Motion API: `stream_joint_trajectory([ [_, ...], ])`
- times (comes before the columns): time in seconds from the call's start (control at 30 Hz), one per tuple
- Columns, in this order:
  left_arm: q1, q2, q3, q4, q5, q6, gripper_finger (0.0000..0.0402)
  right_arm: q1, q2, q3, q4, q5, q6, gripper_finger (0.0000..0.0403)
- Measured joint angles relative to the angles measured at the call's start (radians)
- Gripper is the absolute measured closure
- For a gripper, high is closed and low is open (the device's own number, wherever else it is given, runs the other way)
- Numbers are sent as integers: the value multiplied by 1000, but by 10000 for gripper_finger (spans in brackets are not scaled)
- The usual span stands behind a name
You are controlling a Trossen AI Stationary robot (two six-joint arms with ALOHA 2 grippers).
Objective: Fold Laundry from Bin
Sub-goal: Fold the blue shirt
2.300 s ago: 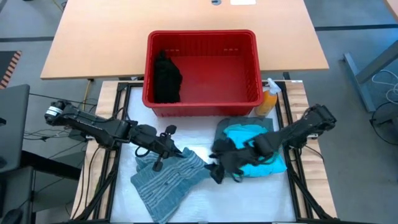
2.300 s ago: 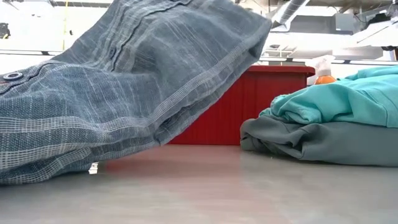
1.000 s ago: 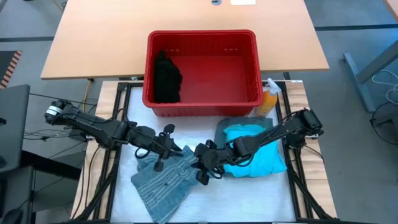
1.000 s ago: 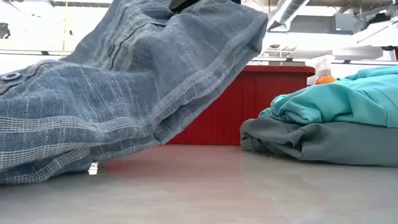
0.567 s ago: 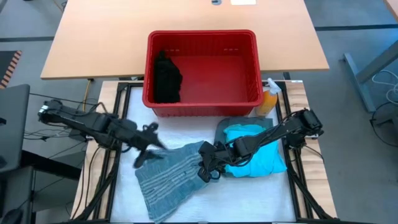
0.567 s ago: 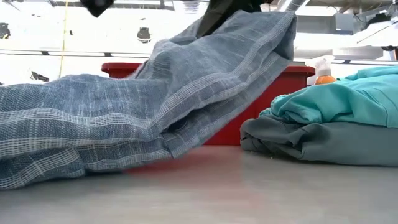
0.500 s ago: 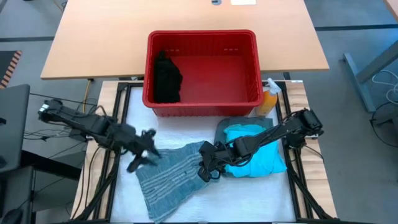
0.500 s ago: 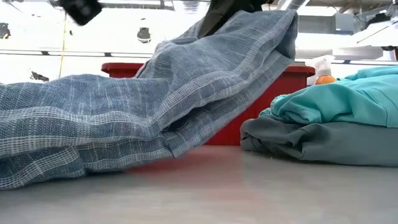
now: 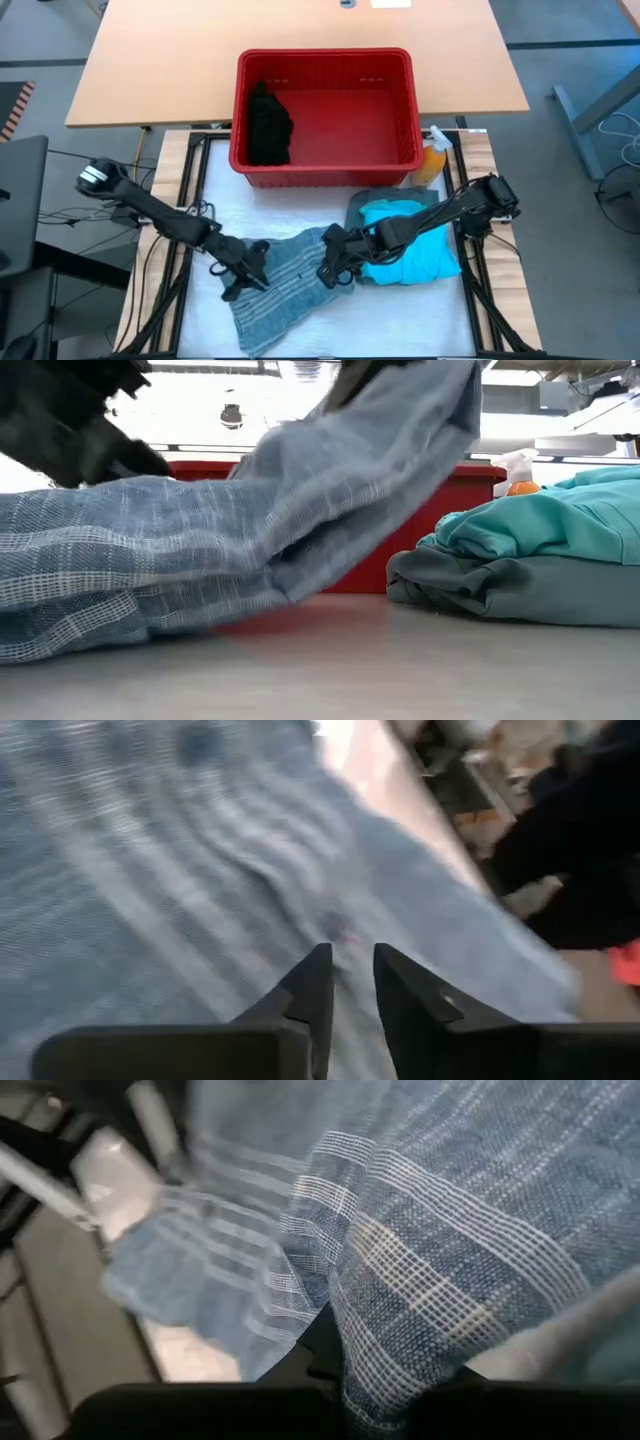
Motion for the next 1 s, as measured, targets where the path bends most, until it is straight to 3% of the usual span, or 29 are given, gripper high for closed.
stream_joint_trajectory([
  [0.33, 155, 334, 128, 113, -24, 96, 398, 35, 0, 217, -236, -53, 30, 355],
  [0.5, 213, 457, 246, 228, -23, 110, 398, 79, -3, 303, -339, -53, 106, 355],
  [0.7, 274, 582, 430, 235, -3, 134, 398, 118, 7, 305, -364, -22, 227, 355],
  [0.87, 318, 630, 521, 99, 124, 183, 398, 103, 49, 305, -391, 9, 291, 355],
  [1.0, 384, 551, 528, -193, 139, 301, 400, 81, 94, 305, -405, -42, 319, 355],
])
